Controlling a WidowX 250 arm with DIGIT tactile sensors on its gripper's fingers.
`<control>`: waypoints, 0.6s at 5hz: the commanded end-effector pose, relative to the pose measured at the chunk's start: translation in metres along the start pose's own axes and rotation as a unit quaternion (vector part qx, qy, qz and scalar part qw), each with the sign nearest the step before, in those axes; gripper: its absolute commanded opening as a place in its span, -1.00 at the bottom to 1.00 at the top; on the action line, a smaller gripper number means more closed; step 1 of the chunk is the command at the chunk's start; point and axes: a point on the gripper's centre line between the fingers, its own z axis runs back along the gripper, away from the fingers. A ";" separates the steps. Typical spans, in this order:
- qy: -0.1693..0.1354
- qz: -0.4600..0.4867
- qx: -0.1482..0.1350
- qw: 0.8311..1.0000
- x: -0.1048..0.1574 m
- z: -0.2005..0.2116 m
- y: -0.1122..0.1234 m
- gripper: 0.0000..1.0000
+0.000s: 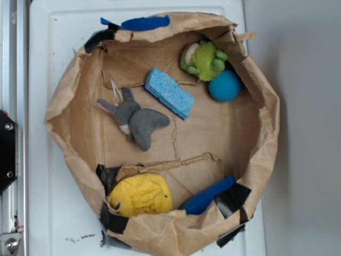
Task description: Grab the yellow cloth.
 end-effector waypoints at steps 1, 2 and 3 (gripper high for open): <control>0.000 0.000 0.000 1.000 0.000 0.000 0.000 1.00; 0.007 0.065 0.000 0.998 0.050 -0.001 -0.002 1.00; 0.024 0.109 -0.007 0.994 0.090 0.000 0.007 1.00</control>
